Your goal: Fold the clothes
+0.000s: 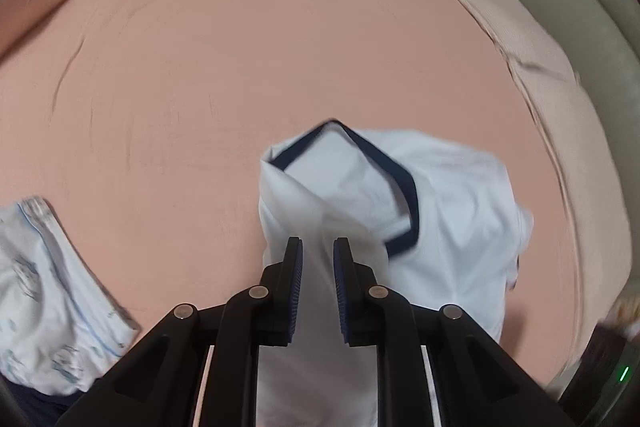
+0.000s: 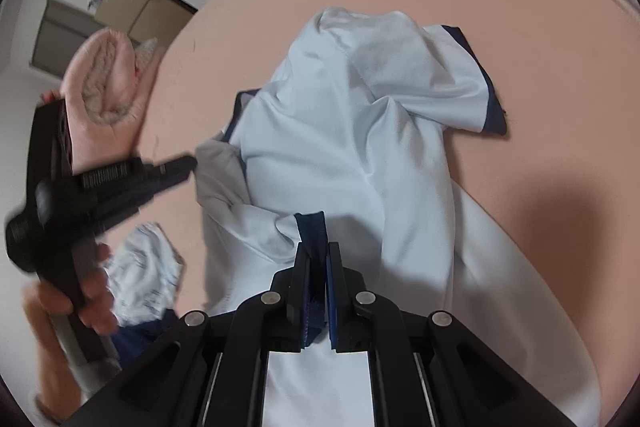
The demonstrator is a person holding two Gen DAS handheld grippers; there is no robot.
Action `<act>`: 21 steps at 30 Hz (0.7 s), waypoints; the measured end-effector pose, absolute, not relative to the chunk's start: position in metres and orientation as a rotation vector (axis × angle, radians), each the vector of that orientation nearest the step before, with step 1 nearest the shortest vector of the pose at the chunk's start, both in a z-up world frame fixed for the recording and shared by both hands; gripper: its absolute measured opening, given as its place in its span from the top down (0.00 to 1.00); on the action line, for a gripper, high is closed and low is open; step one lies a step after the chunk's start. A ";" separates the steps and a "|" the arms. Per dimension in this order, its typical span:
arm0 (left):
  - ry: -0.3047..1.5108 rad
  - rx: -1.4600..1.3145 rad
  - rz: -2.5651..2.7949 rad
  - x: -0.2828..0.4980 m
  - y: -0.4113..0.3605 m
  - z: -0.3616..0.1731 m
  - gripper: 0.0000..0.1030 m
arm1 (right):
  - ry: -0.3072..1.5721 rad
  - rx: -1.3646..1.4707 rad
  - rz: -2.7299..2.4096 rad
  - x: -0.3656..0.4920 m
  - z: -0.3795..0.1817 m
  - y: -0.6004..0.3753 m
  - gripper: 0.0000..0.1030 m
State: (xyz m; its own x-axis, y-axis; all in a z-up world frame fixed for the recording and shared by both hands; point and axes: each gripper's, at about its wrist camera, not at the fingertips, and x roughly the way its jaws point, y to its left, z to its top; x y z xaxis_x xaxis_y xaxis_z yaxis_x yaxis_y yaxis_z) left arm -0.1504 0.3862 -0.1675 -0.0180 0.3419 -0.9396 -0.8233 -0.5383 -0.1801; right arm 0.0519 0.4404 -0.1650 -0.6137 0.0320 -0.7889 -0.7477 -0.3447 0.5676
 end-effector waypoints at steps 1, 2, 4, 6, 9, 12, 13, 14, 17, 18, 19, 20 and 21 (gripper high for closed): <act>0.559 -1.362 1.694 -0.146 0.382 -0.164 0.81 | 1.384 -0.955 2.012 0.052 -0.163 0.440 0.94; 0.571 -1.336 1.693 -0.141 0.377 -0.160 0.72 | 1.392 -0.959 2.023 0.051 -0.161 0.440 0.92; 0.585 -1.275 1.693 -0.132 0.365 -0.153 0.48 | 1.394 -0.951 2.043 0.055 -0.157 0.441 0.75; 0.583 -1.199 1.698 -0.124 0.349 -0.145 0.34 | 1.376 -0.915 2.060 0.046 -0.152 0.442 0.32; 0.567 -1.179 1.672 -0.115 0.339 -0.142 0.34 | 1.455 -0.853 2.074 0.053 -0.152 0.446 0.28; 0.593 -1.182 1.660 -0.104 0.326 -0.144 0.34 | 1.529 -0.821 2.058 0.053 -0.159 0.449 0.28; 0.594 -1.179 1.660 -0.102 0.319 -0.144 0.34 | 1.519 -0.825 2.051 0.051 -0.160 0.448 0.28; 0.588 -1.180 1.656 -0.101 0.317 -0.146 0.34 | 1.502 -0.836 2.039 0.052 -0.161 0.448 0.28; 0.569 -1.207 1.635 -0.097 0.308 -0.150 0.34 | 1.490 -0.850 2.012 0.054 -0.163 0.450 0.28; 0.566 -1.216 1.629 -0.096 0.305 -0.151 0.34 | 1.504 -0.849 2.007 0.058 -0.164 0.451 0.28; 0.574 -1.215 1.629 -0.093 0.304 -0.153 0.34 | 1.519 -0.847 1.997 0.061 -0.165 0.451 0.28; 0.588 -1.210 1.633 -0.090 0.305 -0.156 0.34 | 1.535 -0.846 1.987 0.063 -0.167 0.451 0.28; 0.605 -1.200 1.641 -0.087 0.303 -0.158 0.34 | 1.530 -0.849 1.983 0.063 -0.167 0.450 0.28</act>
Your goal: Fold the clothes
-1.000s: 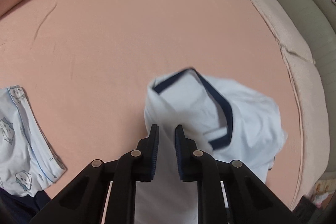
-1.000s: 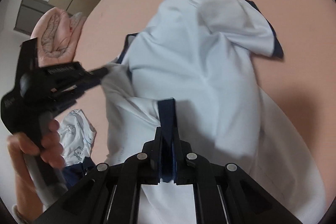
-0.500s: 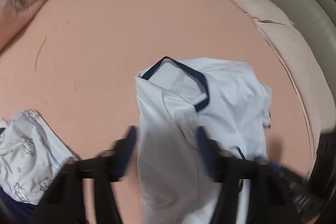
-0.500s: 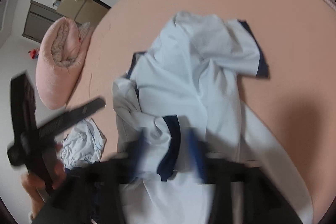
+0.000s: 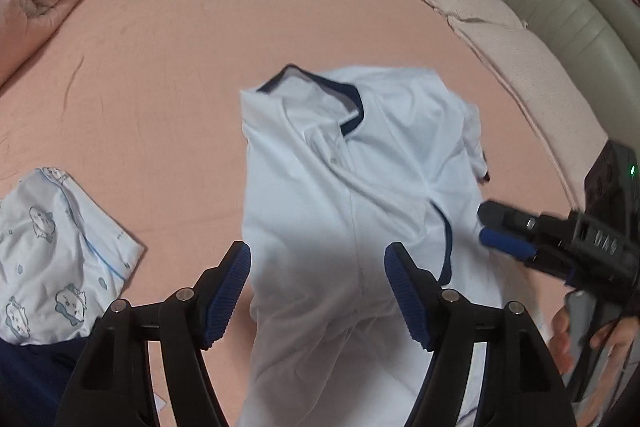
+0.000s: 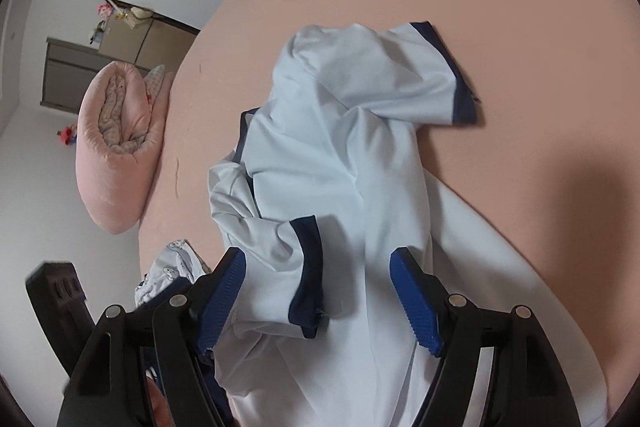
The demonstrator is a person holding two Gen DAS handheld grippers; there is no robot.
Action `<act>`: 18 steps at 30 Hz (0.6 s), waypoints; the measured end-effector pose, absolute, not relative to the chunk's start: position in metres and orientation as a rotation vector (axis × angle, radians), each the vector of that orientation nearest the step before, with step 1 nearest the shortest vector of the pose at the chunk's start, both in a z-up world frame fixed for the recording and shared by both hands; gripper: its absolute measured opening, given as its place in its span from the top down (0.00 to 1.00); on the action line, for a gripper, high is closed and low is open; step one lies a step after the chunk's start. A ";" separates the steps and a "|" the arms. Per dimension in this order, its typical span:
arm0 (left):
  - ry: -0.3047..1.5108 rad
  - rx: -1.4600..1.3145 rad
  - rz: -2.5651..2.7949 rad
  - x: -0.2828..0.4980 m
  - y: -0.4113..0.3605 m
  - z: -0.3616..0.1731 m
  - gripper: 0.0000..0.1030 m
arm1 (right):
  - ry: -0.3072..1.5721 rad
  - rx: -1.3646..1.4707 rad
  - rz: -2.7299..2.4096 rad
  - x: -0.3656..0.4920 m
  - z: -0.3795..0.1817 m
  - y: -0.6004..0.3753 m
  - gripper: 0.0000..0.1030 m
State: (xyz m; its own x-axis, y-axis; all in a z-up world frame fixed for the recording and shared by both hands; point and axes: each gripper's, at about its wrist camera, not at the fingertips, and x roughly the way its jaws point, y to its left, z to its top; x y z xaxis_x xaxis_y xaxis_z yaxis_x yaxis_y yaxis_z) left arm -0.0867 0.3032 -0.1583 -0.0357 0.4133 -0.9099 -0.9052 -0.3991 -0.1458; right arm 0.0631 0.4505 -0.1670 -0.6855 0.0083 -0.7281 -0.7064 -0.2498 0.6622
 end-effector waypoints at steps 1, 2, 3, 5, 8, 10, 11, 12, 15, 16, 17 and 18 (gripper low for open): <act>0.621 -1.188 1.643 -0.084 0.301 -0.159 0.34 | 1.525 -0.852 1.979 0.063 -0.167 0.450 0.28; 0.635 -1.181 1.641 -0.082 0.298 -0.160 0.34 | 1.511 -0.857 1.979 0.060 -0.167 0.451 0.28; 0.651 -1.180 1.643 -0.081 0.296 -0.161 0.34 | 1.500 -0.864 1.980 0.059 -0.166 0.451 0.28; 0.673 -1.150 1.660 -0.076 0.290 -0.159 0.34 | 1.478 -0.878 1.981 0.057 -0.164 0.452 0.28; 0.694 -1.072 1.691 -0.067 0.279 -0.154 0.34 | 1.465 -0.899 2.001 0.055 -0.162 0.448 0.28; 0.694 -1.049 1.714 -0.063 0.272 -0.155 0.34 | 1.451 -0.921 2.016 0.053 -0.160 0.444 0.28; 0.684 -1.054 1.712 -0.063 0.270 -0.158 0.34 | 1.443 -0.932 2.024 0.052 -0.159 0.441 0.28; 0.677 -1.062 1.713 -0.064 0.267 -0.160 0.34 | 1.435 -0.943 2.032 0.050 -0.158 0.439 0.28; 0.656 -1.052 1.761 -0.069 0.256 -0.165 0.34 | 1.413 -0.986 2.056 0.044 -0.157 0.433 0.28; 0.641 -1.048 1.782 -0.071 0.252 -0.167 0.34 | 1.407 -1.002 2.063 0.041 -0.156 0.431 0.28; 0.626 -1.047 1.801 -0.074 0.248 -0.168 0.34 | 1.409 -1.013 2.068 0.040 -0.156 0.429 0.28; 0.611 -1.053 1.807 -0.077 0.245 -0.169 0.34 | 1.410 -1.024 2.073 0.039 -0.156 0.427 0.28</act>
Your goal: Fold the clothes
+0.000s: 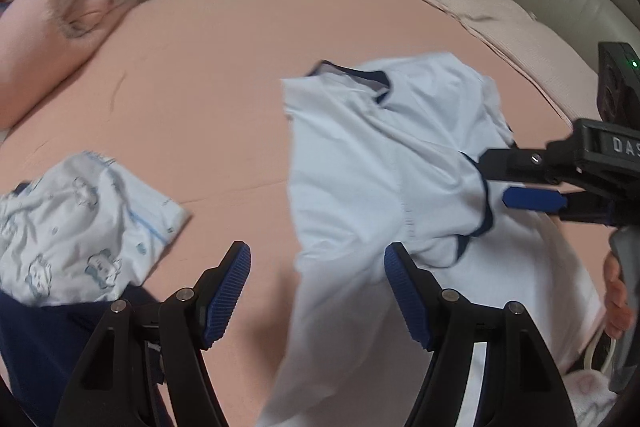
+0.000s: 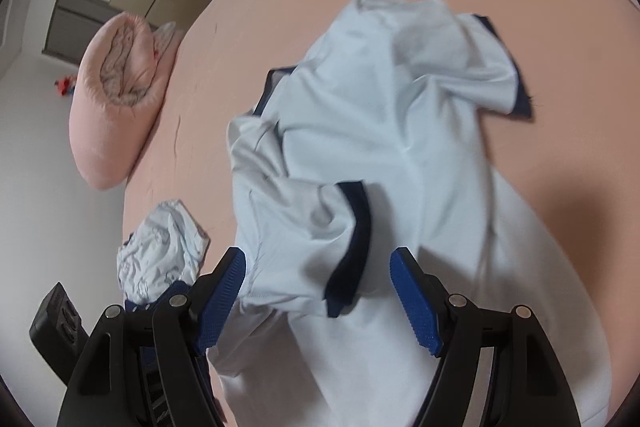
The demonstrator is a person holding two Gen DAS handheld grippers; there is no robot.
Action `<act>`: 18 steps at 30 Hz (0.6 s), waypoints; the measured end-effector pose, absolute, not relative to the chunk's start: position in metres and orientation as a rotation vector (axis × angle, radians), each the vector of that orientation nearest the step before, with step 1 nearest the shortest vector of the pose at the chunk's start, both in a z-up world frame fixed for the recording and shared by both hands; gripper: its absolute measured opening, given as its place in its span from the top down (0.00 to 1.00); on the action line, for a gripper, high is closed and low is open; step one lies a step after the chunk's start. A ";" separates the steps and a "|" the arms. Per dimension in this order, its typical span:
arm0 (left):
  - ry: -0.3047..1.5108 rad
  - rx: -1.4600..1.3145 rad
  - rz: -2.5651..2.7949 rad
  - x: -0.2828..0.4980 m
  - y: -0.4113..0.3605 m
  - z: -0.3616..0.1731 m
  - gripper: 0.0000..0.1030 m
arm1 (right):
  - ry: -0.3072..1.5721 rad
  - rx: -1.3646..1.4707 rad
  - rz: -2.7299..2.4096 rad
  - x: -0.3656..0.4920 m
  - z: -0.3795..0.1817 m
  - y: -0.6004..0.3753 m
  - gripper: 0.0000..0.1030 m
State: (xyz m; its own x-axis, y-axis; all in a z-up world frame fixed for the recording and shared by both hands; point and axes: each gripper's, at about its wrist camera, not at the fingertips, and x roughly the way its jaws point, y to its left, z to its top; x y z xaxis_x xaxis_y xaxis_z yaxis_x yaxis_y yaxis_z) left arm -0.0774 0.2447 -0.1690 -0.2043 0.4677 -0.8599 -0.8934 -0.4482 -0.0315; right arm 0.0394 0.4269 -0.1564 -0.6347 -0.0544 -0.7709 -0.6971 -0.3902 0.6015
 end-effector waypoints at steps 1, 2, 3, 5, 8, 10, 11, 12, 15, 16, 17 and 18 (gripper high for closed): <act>0.595 -1.063 1.808 -0.080 0.241 -0.170 0.34 | 1.412 -1.036 2.078 0.039 -0.156 0.425 0.28; 0.584 -1.067 1.812 -0.083 0.239 -0.170 0.34 | 1.422 -1.039 2.084 0.036 -0.156 0.423 0.28; 0.580 -1.064 1.820 -0.084 0.236 -0.171 0.34 | 1.432 -1.042 2.091 0.033 -0.155 0.422 0.28; 0.595 -1.059 1.833 -0.086 0.233 -0.172 0.34 | 1.449 -1.035 2.102 0.025 -0.155 0.420 0.28; 0.611 -1.061 1.797 -0.083 0.235 -0.176 0.34 | 1.480 -1.043 2.104 0.017 -0.158 0.421 0.28; 0.623 -1.044 1.766 -0.075 0.237 -0.177 0.34 | 1.487 -1.060 2.093 0.015 -0.161 0.423 0.28; 0.634 -1.033 1.754 -0.070 0.239 -0.178 0.34 | 1.483 -1.068 2.081 0.014 -0.163 0.424 0.28; 0.650 -1.024 1.746 -0.066 0.241 -0.179 0.34 | 1.479 -1.077 2.070 0.012 -0.165 0.425 0.28; 0.751 -0.988 1.777 -0.056 0.249 -0.187 0.34 | 1.470 -1.099 2.025 0.010 -0.172 0.430 0.28; 0.792 -0.988 1.796 -0.055 0.252 -0.192 0.34 | 1.485 -1.108 2.021 0.009 -0.175 0.431 0.28; 0.813 -0.999 1.799 -0.056 0.254 -0.196 0.34 | 1.501 -1.116 2.018 0.009 -0.178 0.432 0.28; 0.811 -1.014 1.790 -0.056 0.254 -0.199 0.34 | 1.510 -1.117 2.026 0.007 -0.179 0.432 0.28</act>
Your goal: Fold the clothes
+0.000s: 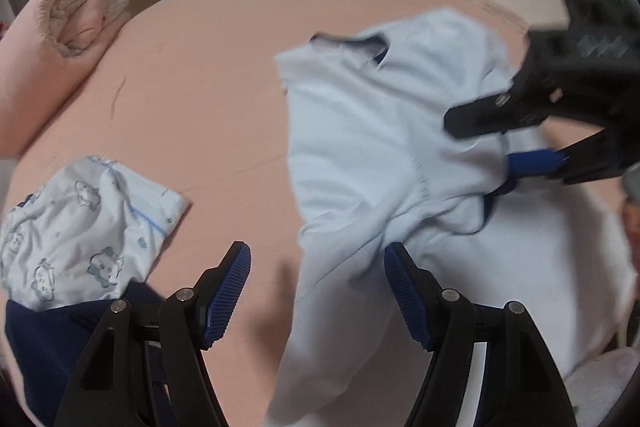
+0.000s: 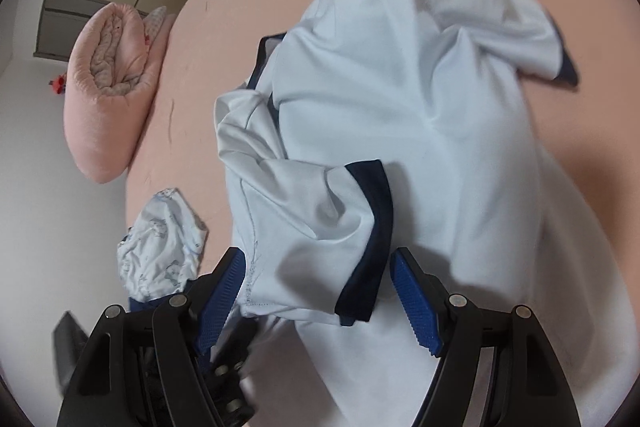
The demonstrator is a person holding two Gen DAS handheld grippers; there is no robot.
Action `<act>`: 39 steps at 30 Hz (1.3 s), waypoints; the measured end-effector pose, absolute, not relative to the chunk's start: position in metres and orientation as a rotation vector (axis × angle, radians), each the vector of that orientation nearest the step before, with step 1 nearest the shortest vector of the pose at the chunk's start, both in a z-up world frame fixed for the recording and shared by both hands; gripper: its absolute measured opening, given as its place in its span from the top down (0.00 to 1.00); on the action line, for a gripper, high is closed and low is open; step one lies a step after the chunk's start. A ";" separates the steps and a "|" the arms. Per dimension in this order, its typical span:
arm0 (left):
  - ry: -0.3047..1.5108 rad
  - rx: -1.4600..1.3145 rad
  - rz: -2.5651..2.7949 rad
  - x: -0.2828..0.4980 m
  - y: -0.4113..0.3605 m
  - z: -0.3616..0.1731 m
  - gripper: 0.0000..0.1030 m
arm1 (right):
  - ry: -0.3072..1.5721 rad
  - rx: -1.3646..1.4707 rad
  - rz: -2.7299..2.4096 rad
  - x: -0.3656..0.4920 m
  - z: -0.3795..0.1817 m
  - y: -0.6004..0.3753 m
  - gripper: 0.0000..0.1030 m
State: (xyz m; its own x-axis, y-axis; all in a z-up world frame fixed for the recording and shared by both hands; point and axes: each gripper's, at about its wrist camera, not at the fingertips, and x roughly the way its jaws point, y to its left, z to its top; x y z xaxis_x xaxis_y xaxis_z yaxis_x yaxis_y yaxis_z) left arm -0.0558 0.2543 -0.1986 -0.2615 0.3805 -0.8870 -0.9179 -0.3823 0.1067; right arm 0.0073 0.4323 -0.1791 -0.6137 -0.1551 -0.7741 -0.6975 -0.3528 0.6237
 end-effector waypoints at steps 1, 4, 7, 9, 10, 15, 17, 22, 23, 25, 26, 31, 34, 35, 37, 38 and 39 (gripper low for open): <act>0.800 -1.023 1.785 -0.056 0.254 -0.200 0.34 | 1.518 -1.118 2.035 0.006 -0.180 0.432 0.28; 0.781 -1.019 1.810 -0.054 0.250 -0.202 0.34 | 1.520 -1.125 2.045 0.004 -0.184 0.434 0.28; 0.774 -1.001 1.816 -0.050 0.248 -0.202 0.34 | 1.546 -1.114 2.057 0.003 -0.187 0.436 0.28; 0.795 -0.988 1.815 -0.045 0.247 -0.202 0.41 | 1.553 -1.108 2.062 0.003 -0.186 0.436 0.30; 0.809 -0.976 1.809 -0.041 0.246 -0.202 0.44 | 1.552 -1.099 2.062 0.004 -0.185 0.436 0.32; 0.898 -0.973 1.752 -0.024 0.247 -0.215 0.50 | 1.490 -1.048 2.062 0.010 -0.175 0.439 0.75; 0.956 -0.980 1.734 -0.018 0.246 -0.226 0.49 | 1.451 -1.015 2.065 0.014 -0.170 0.440 0.82; 0.863 -1.027 1.736 -0.024 0.237 -0.220 0.50 | 1.357 -1.054 2.016 0.019 -0.166 0.445 0.81; 0.827 -1.046 1.738 -0.027 0.236 -0.216 0.49 | 1.374 -1.059 2.017 0.020 -0.166 0.445 0.81; 0.759 -1.090 1.753 -0.035 0.233 -0.208 0.49 | 1.399 -1.062 2.018 0.022 -0.164 0.447 0.80; 0.727 -1.110 1.762 -0.039 0.231 -0.203 0.49 | 1.407 -1.060 2.018 0.023 -0.163 0.447 0.75; 0.526 -1.211 1.760 -0.063 0.227 -0.173 0.47 | 1.526 -0.928 2.042 0.046 -0.152 0.456 0.35; 0.544 -1.196 1.783 -0.074 0.240 -0.157 0.38 | 1.551 -0.865 2.053 0.063 -0.144 0.467 0.34; 0.581 -1.174 1.810 -0.077 0.245 -0.154 0.38 | 1.549 -0.858 2.040 0.069 -0.143 0.474 0.33; 0.585 -1.158 1.820 -0.080 0.253 -0.149 0.38 | 1.545 -0.853 1.987 0.082 -0.147 0.485 0.33; 0.580 -1.152 1.821 -0.081 0.258 -0.147 0.38 | 1.545 -0.862 1.971 0.086 -0.149 0.490 0.33; 0.560 -1.160 1.810 -0.086 0.258 -0.146 0.38 | 1.541 -0.877 1.961 0.092 -0.151 0.497 0.32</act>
